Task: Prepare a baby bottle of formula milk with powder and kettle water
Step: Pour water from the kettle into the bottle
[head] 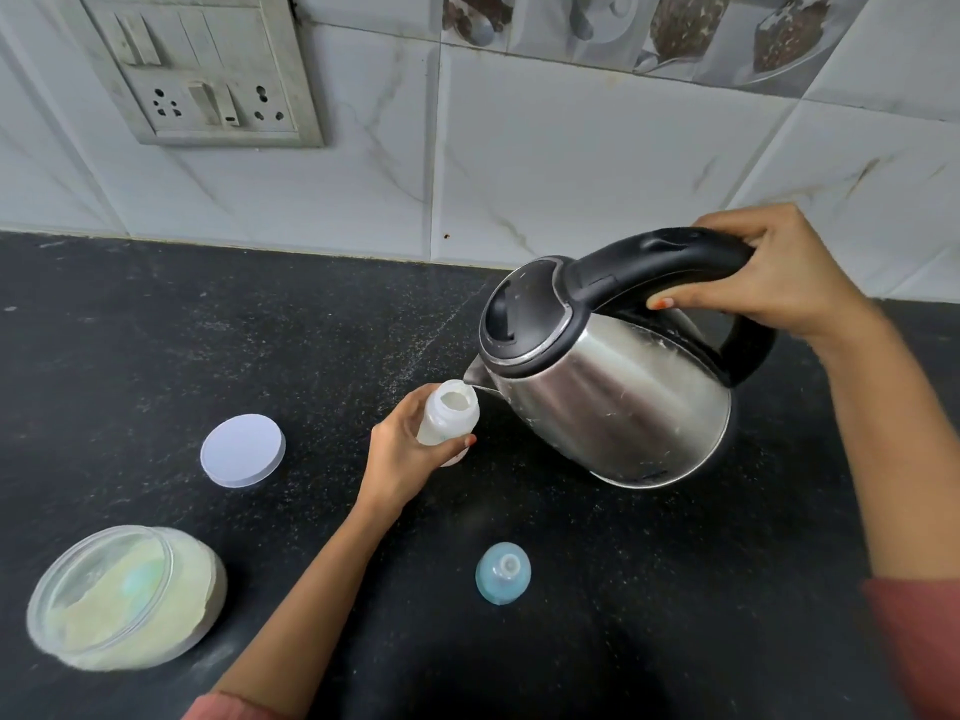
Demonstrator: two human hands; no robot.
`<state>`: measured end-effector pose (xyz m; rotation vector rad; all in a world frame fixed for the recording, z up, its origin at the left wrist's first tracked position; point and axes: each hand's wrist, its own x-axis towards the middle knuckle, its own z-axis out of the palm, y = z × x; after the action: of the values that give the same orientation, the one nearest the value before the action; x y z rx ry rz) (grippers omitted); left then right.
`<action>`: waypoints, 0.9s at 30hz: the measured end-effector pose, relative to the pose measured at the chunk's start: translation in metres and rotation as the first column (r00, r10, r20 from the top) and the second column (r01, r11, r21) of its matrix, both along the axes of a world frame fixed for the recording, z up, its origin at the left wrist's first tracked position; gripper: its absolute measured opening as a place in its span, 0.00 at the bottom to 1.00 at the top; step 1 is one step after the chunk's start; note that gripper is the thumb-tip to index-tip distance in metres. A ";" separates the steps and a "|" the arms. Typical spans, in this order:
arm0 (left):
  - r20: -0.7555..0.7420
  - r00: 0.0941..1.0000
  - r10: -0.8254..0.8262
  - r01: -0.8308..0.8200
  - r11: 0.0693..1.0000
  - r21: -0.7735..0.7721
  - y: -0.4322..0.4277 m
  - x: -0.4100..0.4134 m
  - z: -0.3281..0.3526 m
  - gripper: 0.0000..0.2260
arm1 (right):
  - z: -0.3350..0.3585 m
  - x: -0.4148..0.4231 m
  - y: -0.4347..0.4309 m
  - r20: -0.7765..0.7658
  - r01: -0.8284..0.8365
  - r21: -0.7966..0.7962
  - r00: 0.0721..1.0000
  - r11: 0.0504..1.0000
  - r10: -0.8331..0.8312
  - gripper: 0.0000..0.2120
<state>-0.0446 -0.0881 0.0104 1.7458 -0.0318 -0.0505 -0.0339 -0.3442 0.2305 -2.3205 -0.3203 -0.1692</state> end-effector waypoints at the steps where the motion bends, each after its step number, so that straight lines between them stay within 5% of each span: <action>1: 0.001 1.000 -0.004 0.004 1.000 -0.012 -0.002 0.000 0.001 0.27 | -0.005 -0.002 -0.005 0.009 0.020 0.041 1.000 0.999 -0.020 0.17; 5: 0.012 1.000 -0.012 0.013 0.999 -0.030 -0.006 -0.002 0.002 0.26 | -0.029 -0.008 -0.021 0.008 0.062 0.230 0.998 0.971 -0.065 0.09; 13: 0.015 1.000 0.005 -0.005 1.000 0.006 -0.001 -0.011 0.001 0.27 | -0.072 -0.019 -0.061 0.026 0.213 0.527 0.964 0.823 -0.266 0.14; 20: -0.012 1.000 0.025 -0.025 1.000 0.004 0.003 -0.030 -0.004 0.26 | -0.100 -0.018 -0.091 0.042 0.265 0.633 0.927 0.728 -0.374 0.17; 27: -0.036 0.998 0.053 -0.053 0.999 0.008 0.002 -0.042 -0.005 0.26 | -0.121 -0.005 -0.105 0.019 0.295 0.704 0.901 0.645 -0.433 0.08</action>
<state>-0.0865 -0.0866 0.0049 1.7519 0.0409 -0.0433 -0.0389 -0.4497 0.1098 -1.5810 0.1334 -0.6086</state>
